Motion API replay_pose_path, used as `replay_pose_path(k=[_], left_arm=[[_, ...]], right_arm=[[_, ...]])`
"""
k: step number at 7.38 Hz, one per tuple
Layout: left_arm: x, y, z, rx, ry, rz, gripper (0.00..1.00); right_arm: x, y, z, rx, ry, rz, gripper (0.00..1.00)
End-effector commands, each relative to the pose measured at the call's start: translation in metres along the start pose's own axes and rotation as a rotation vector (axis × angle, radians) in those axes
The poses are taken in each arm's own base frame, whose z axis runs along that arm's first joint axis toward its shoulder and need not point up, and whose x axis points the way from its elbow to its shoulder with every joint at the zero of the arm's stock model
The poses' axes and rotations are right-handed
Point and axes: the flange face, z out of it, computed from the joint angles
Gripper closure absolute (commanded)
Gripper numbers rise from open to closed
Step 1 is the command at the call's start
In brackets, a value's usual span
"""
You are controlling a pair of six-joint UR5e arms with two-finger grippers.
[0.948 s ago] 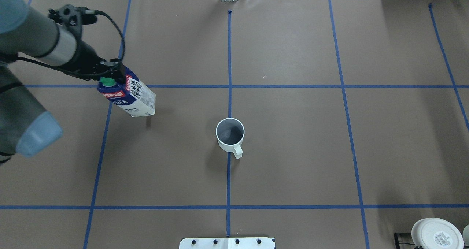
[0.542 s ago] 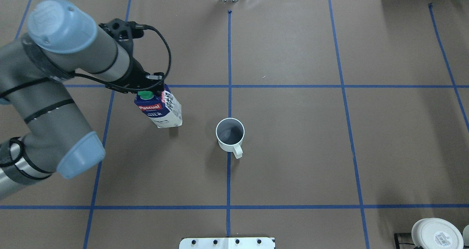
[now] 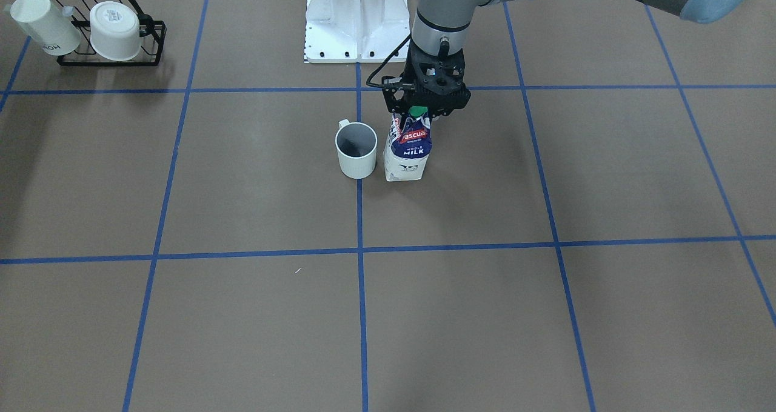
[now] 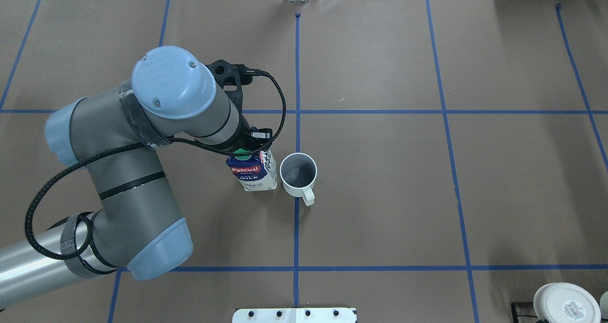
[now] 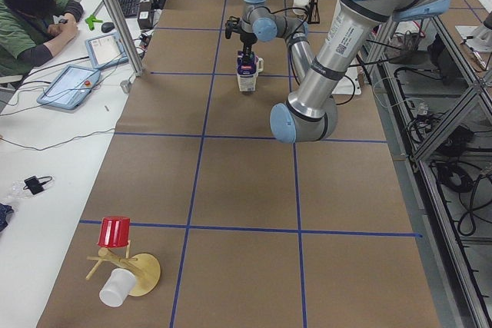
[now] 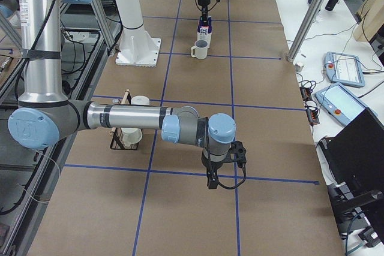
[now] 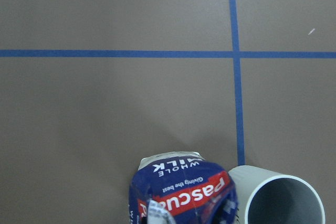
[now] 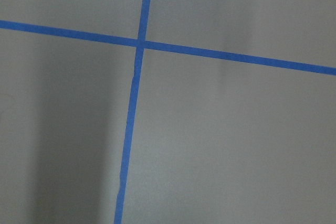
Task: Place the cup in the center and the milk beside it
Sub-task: 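Carry the blue milk carton with the left gripper beside the mug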
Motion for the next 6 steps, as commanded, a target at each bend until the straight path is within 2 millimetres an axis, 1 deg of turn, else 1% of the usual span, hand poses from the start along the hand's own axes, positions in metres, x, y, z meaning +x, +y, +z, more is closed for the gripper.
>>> replay_pose_path(k=[1, 2, 3, 4, 5, 6], left_arm=[[0.002, 0.002, 0.003, -0.004, -0.002, 0.006, 0.88], [0.001, 0.002, 0.004, -0.001, -0.005, 0.006, 0.62], [0.004, 0.008, 0.01, 0.033, -0.024, 0.018, 0.13], [0.009, 0.013, 0.015, 0.053, -0.035, 0.03, 0.03], [0.009, 0.014, 0.013, 0.053, -0.032, 0.034, 0.02], [0.007, 0.016, 0.004, 0.057, -0.019, 0.046, 0.02]], right_arm=[[0.0, 0.0, 0.0, 0.0, 0.0, 0.0, 0.0], [0.0, 0.0, 0.0, 0.0, 0.0, 0.0, 0.0], [0.0, 0.0, 0.0, 0.001, 0.0, -0.001, 0.0], [0.0, 0.0, 0.0, 0.001, 0.0, -0.001, 0.0], [0.0, 0.0, 0.0, 0.001, 0.0, -0.001, 0.0], [0.0, 0.0, 0.0, 0.001, 0.0, -0.001, 0.0]])
